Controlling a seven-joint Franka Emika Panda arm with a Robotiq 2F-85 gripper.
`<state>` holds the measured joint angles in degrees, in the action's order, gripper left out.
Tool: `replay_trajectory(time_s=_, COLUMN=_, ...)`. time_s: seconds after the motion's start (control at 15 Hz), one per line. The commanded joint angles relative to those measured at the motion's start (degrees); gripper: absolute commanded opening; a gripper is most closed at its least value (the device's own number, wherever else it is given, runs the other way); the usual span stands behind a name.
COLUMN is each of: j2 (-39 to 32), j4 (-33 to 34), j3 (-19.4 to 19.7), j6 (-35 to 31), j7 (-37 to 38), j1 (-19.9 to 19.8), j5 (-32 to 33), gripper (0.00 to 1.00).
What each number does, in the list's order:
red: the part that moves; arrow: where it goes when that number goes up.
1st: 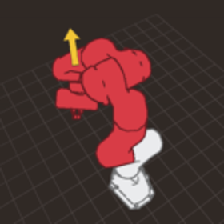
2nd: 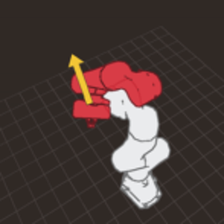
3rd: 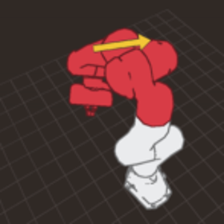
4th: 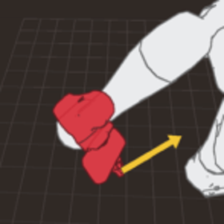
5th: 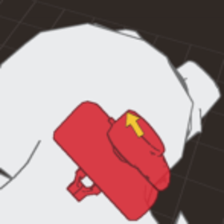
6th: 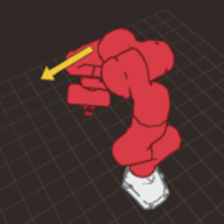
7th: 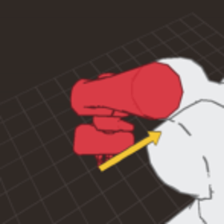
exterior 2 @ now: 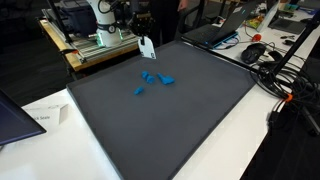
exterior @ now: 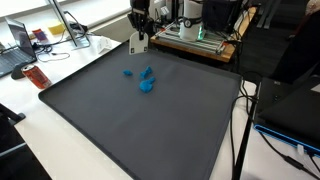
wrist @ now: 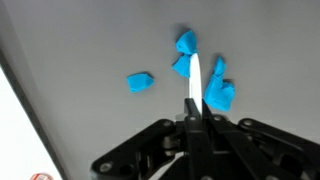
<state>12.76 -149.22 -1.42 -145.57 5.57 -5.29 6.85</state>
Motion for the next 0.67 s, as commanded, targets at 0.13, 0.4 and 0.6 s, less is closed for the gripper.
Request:
replay_trajectory(time_s=0.13, j2=1.6, j4=5.3, j3=-4.7, j6=14.4, j7=12.6, j1=0.5, j5=8.4, gripper=0.01)
replay_trajectory(time_s=0.4, j2=-0.6, j4=11.0, j3=-5.1, j6=24.8, j7=10.2, j1=2.6, j5=7.3, gripper=0.01)
replay_trajectory(time_s=0.6, j2=-2.1, j4=14.3, j3=-4.1, j6=30.7, j7=4.9, j1=4.3, j5=5.4, gripper=0.01)
